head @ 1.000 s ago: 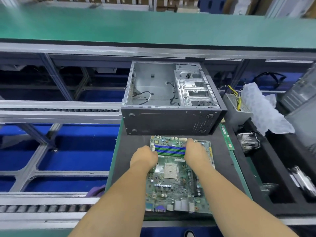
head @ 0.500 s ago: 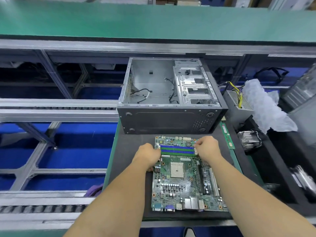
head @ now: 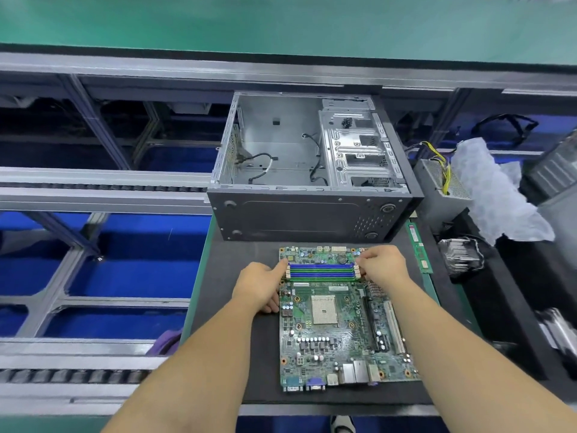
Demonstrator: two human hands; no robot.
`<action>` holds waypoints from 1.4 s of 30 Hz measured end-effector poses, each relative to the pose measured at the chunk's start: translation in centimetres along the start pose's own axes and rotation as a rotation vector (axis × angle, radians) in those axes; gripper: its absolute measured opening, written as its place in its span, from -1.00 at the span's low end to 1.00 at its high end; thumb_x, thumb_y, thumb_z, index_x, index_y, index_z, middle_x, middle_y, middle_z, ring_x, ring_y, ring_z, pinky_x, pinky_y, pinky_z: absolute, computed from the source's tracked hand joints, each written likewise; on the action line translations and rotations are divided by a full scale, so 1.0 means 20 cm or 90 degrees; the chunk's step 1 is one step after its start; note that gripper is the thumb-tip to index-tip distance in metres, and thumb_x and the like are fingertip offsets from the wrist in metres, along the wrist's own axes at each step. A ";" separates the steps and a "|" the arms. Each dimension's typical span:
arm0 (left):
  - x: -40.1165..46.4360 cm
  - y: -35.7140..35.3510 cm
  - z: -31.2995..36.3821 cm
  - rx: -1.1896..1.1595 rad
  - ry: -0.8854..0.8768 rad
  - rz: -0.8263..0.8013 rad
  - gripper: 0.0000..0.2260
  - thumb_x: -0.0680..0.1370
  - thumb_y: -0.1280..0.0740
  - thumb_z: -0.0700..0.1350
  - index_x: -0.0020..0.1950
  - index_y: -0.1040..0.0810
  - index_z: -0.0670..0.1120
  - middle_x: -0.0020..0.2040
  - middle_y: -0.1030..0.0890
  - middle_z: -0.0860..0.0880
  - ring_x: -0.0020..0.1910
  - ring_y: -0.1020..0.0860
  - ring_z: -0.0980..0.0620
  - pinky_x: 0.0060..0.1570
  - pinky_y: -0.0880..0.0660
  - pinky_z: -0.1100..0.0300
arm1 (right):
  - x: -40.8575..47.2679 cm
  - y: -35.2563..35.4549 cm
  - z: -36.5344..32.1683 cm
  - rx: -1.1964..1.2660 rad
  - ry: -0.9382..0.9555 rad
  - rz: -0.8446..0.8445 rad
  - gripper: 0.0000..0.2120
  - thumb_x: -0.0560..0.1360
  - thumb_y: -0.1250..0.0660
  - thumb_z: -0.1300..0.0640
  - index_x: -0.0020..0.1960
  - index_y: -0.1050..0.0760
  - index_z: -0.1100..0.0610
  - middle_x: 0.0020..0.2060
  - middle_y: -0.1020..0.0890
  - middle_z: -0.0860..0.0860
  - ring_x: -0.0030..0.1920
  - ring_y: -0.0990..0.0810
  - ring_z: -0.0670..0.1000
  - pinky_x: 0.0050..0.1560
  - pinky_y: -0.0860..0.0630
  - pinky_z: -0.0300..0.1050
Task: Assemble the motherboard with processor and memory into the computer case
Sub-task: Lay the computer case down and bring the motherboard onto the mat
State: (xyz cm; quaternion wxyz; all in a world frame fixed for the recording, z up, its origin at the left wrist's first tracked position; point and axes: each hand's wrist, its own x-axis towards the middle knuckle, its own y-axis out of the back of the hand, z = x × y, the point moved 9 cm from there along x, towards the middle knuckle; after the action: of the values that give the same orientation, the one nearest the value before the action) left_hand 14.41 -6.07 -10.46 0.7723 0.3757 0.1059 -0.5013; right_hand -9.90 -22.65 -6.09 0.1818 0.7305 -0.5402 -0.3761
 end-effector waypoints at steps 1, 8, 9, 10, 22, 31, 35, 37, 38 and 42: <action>0.01 0.00 0.00 -0.004 0.002 -0.006 -0.42 0.55 -0.19 0.34 -0.25 -0.59 -0.17 -0.46 -0.63 -0.14 -0.49 -0.64 -0.09 -0.54 -0.49 0.24 | 0.01 0.00 0.01 0.004 -0.005 -0.001 -0.78 0.53 -0.45 0.16 -0.28 -0.60 0.01 -0.20 -0.69 0.04 -0.10 -0.64 0.10 0.06 -0.62 0.00; 0.04 -0.01 0.00 0.039 0.000 -0.005 -0.40 0.49 -0.18 0.38 -0.29 -0.58 -0.14 -0.48 -0.62 -0.12 -0.59 -0.57 -0.03 -0.60 -0.41 0.28 | 0.05 -0.02 0.05 0.029 -0.058 -0.023 -0.83 0.52 -0.44 0.23 -0.24 -0.62 0.06 -0.38 -0.67 0.02 -0.37 -0.62 -0.03 -0.31 -0.55 -0.15; 0.05 -0.01 0.00 0.037 0.002 -0.005 -0.41 0.48 -0.19 0.39 -0.30 -0.58 -0.14 -0.48 -0.62 -0.12 -0.60 -0.55 -0.02 -0.61 -0.40 0.28 | 0.05 -0.02 0.05 0.037 -0.065 -0.024 -0.85 0.52 -0.44 0.25 -0.22 -0.63 0.08 -0.39 -0.67 0.02 -0.41 -0.61 -0.05 -0.38 -0.49 -0.21; 0.05 -0.01 0.00 0.033 0.003 -0.004 -0.41 0.47 -0.20 0.39 -0.30 -0.58 -0.14 -0.48 -0.62 -0.13 -0.61 -0.54 -0.02 -0.61 -0.39 0.28 | 0.05 -0.03 0.06 0.049 -0.073 -0.026 -0.87 0.52 -0.43 0.26 -0.19 -0.64 0.11 -0.40 -0.66 0.03 -0.44 -0.59 -0.05 -0.44 -0.45 -0.26; 0.07 0.01 -0.02 0.049 0.028 0.041 -0.38 0.51 -0.17 0.38 -0.30 -0.55 -0.18 -0.48 -0.62 -0.15 -0.65 -0.47 -0.01 -0.63 -0.37 0.27 | 0.11 0.36 0.09 -0.052 -0.065 0.227 -0.76 0.54 -0.28 0.14 -0.14 -0.64 0.27 -0.25 -0.64 0.18 -0.31 -0.54 0.17 -0.22 -0.51 -0.04; 0.06 0.05 -0.06 0.047 0.112 0.100 -0.36 0.58 -0.10 0.33 -0.30 -0.56 -0.21 -0.49 -0.60 -0.19 -0.66 -0.44 -0.04 -0.61 -0.38 0.23 | 0.62 0.43 -0.03 -0.370 0.099 0.112 -0.59 0.56 -0.31 0.15 0.40 -0.37 0.11 0.36 -0.39 0.17 0.35 -0.29 0.31 0.27 -0.34 0.27; 0.05 0.05 -0.05 0.042 0.122 0.105 -0.36 0.59 -0.11 0.31 -0.32 -0.56 -0.21 -0.50 -0.59 -0.21 -0.67 -0.42 -0.05 -0.62 -0.35 0.27 | 0.74 0.36 -0.01 -0.342 0.064 0.033 -0.48 0.55 -0.36 0.17 0.48 -0.31 0.13 0.39 -0.37 0.20 0.41 -0.27 0.31 0.36 -0.30 0.26; 0.06 0.05 -0.05 0.040 0.125 0.100 -0.36 0.60 -0.11 0.30 -0.32 -0.56 -0.22 -0.50 -0.59 -0.21 -0.68 -0.42 -0.05 -0.63 -0.34 0.28 | 0.75 0.36 -0.01 -0.300 0.046 0.047 -0.46 0.53 -0.39 0.23 0.46 -0.31 0.21 0.37 -0.36 0.28 0.39 -0.30 0.37 0.37 -0.30 0.29; 0.07 0.05 -0.06 0.040 0.127 0.098 -0.36 0.60 -0.11 0.30 -0.33 -0.56 -0.22 -0.50 -0.59 -0.21 -0.68 -0.42 -0.05 -0.63 -0.34 0.28 | 0.75 0.37 -0.01 -0.282 0.041 0.053 -0.46 0.53 -0.39 0.26 0.46 -0.31 0.25 0.37 -0.34 0.31 0.38 -0.30 0.40 0.37 -0.30 0.30; 0.08 0.04 -0.08 0.031 0.129 0.091 -0.36 0.60 -0.09 0.28 -0.33 -0.56 -0.22 -0.50 -0.59 -0.20 -0.67 -0.42 -0.05 -0.61 -0.36 0.25 | 0.75 0.40 -0.03 -0.270 0.047 0.048 -0.53 0.55 -0.34 0.26 0.42 -0.33 0.29 0.40 -0.30 0.32 0.38 -0.28 0.41 0.34 -0.33 0.30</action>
State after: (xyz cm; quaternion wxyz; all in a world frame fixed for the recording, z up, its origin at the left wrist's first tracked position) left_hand 16.18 -5.88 -12.00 0.7820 0.4497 0.1438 -0.4069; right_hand -12.68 -39.37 -5.50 0.3651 0.6684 -0.4688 -0.4475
